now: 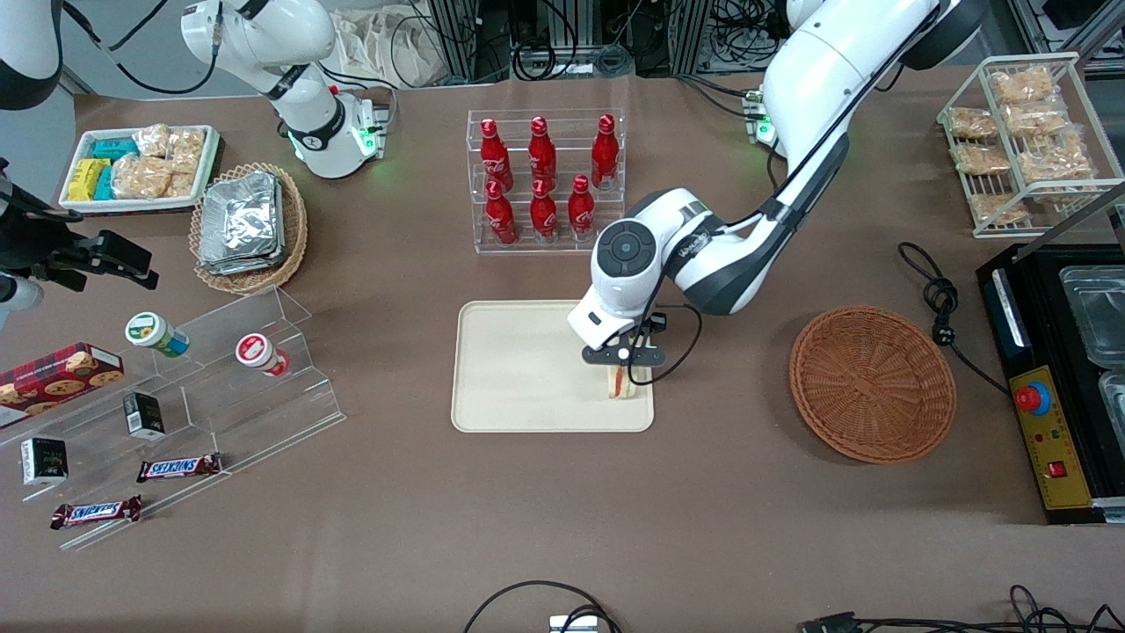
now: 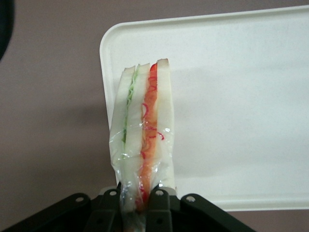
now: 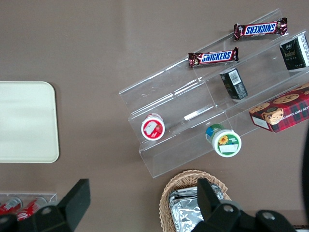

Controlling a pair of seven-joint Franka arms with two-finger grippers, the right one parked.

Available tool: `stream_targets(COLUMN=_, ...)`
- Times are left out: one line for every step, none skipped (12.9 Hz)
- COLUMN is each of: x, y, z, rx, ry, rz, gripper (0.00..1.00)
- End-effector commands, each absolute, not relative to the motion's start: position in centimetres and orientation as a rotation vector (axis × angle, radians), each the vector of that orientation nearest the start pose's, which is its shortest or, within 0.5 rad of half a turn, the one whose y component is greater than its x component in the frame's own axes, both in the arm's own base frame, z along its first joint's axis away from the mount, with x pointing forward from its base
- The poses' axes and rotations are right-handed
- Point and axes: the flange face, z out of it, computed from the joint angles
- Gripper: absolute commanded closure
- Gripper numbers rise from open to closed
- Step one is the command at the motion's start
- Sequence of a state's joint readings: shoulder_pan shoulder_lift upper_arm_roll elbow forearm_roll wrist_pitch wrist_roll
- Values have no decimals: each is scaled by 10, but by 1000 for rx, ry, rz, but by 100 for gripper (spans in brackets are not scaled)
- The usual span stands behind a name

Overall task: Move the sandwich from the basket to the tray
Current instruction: 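Lower the sandwich onto the tray and open the left gripper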

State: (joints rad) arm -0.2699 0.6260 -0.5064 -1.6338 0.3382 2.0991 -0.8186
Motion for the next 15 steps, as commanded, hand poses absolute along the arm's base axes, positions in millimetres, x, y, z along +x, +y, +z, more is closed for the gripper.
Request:
stream_targets(x=528, y=-423, z=266, rx=-3085, ry=82, rz=29, gripper=100)
stream_targets(x=526, y=-424, z=260, rx=-3074, ry=101, rz=17, gripper=100)
stream_targets(x=527, y=-423, z=256, rx=-3077, ry=97, rz=20, gripper=100)
stream_targets(x=527, y=-424, z=253, rx=-3079, ry=98, rz=22, gripper=100)
stream_targets(x=526, y=-426, z=251, rx=-3084, ry=103, rz=20, gripper=100)
stream_targets(x=527, y=-425, z=247, rx=-3076, ry=99, rz=13, gripper=100)
stream_targets(x=526, y=-426, z=244, rx=-3071, ry=116, rz=9, gripper=100)
stream_targets(x=526, y=-425, z=240, rx=-3070, ry=110, rz=14, gripper=84)
stream_targets(x=527, y=-424, z=238, rx=-3067, ry=138, rz=16, gripper=17)
stream_targets(x=530, y=-420, z=237, rx=-3053, ry=165, rz=0, gripper=0)
stream_targets(x=530, y=-420, z=240, rx=-3044, ry=186, rz=-16, gripper=0)
stream_targets(x=531, y=-420, z=246, rx=-3046, ry=188, rz=-30, gripper=0)
stream_targets(x=532, y=-420, z=258, rx=-3052, ry=175, rz=-53, gripper=0)
stream_targets(x=533, y=-419, z=272, rx=-3056, ry=163, rz=-73, gripper=0)
stream_targets(x=534, y=-418, z=285, rx=-3061, ry=157, rz=-98, gripper=0)
